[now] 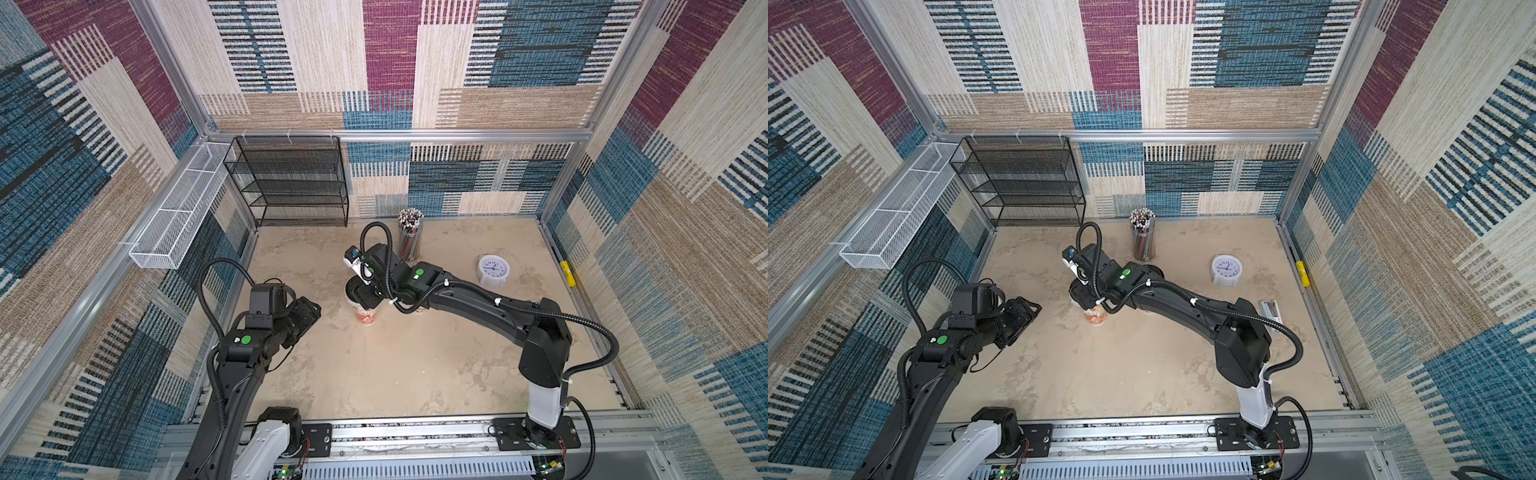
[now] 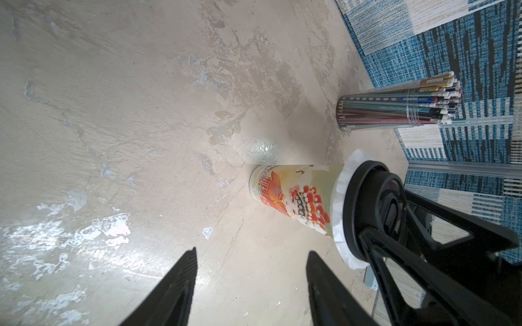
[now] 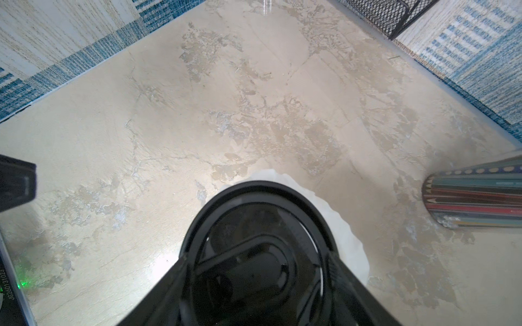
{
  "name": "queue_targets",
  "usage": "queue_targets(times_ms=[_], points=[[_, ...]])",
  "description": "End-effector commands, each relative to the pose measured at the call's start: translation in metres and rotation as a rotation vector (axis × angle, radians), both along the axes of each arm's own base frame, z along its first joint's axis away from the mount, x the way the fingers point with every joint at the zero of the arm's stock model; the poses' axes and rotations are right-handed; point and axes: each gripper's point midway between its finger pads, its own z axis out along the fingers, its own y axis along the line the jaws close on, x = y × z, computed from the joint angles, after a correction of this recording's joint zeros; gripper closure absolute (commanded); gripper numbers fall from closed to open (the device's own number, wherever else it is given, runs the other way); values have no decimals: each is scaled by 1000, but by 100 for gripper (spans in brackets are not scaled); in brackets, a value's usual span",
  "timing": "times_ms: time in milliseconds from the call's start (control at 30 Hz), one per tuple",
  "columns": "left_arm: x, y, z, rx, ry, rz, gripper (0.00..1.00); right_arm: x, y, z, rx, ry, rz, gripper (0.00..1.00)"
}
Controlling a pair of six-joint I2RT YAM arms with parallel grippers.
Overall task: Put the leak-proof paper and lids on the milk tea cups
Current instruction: Secure the cup lid on the cup.
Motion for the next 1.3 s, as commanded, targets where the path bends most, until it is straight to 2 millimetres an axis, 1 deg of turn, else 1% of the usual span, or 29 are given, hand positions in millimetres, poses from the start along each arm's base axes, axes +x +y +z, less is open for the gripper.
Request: queue_targets(times_ms=[0, 167, 300, 400, 433, 500, 633, 767, 833, 900, 1033, 1167, 1267], points=[[3, -1, 3, -7, -14, 2, 36, -4, -7, -11, -27, 32, -6, 31], [10, -10, 8, -38, -46, -49, 35, -11, -15, -20, -49, 52, -1, 31], [21, -28, 21, -91, -118, -142, 34, -15, -25, -27, -74, 62, -3, 31], [30, -44, 30, -154, -170, -222, 33, -17, -26, -27, -74, 64, 7, 31], [33, -50, 32, -180, -182, -251, 32, -21, -29, -36, -89, 77, 14, 31], [38, -60, 34, -221, -193, -302, 29, -23, -30, -40, -94, 83, 23, 31], [46, -77, 37, -290, -212, -395, 18, -25, -29, -43, -89, 92, 40, 31], [54, -89, 32, -333, -187, -458, 12, -27, -28, -46, -93, 104, 50, 31], [57, -90, 28, -333, -174, -470, 12, -28, -29, -48, -96, 110, 52, 30], [60, -90, 20, -329, -147, -474, 12, -29, -29, -49, -96, 114, 55, 30], [63, -94, 7, -339, -102, -486, 16, -30, -30, -51, -98, 122, 53, 30], [64, -97, -8, -345, -56, -490, 23, -33, -31, -54, -99, 134, 57, 30], [65, -100, -15, -349, -42, -490, 24, -35, -33, -57, -100, 144, 59, 30]])
